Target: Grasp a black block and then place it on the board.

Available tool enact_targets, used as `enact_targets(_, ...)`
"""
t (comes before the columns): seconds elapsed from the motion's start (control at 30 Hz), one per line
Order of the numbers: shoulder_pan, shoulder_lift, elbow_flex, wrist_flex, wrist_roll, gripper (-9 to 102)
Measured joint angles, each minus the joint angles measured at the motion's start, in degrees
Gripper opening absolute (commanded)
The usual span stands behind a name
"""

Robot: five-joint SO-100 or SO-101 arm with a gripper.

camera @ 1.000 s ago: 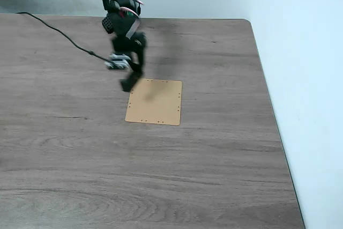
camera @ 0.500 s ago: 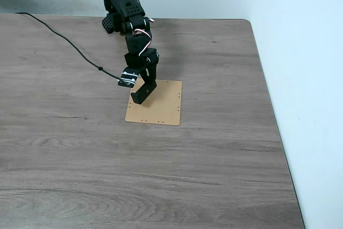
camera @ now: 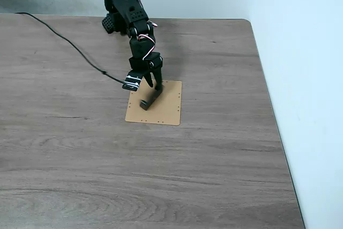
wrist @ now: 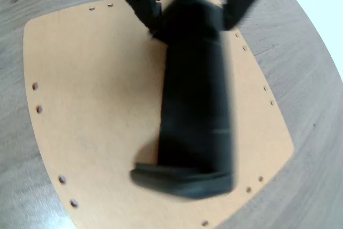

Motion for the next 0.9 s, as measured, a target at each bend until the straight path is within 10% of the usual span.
enact_targets(0.33, 0.09, -0.18, -0.09, 0.26, 0.00, 21)
enact_targets(0.43, 0.88, 2.02, -0.09, 0.62, 0.00, 0)
enact_targets(0.9, 10.11, 40.87, 27.60, -8.09, 20.30, 0)
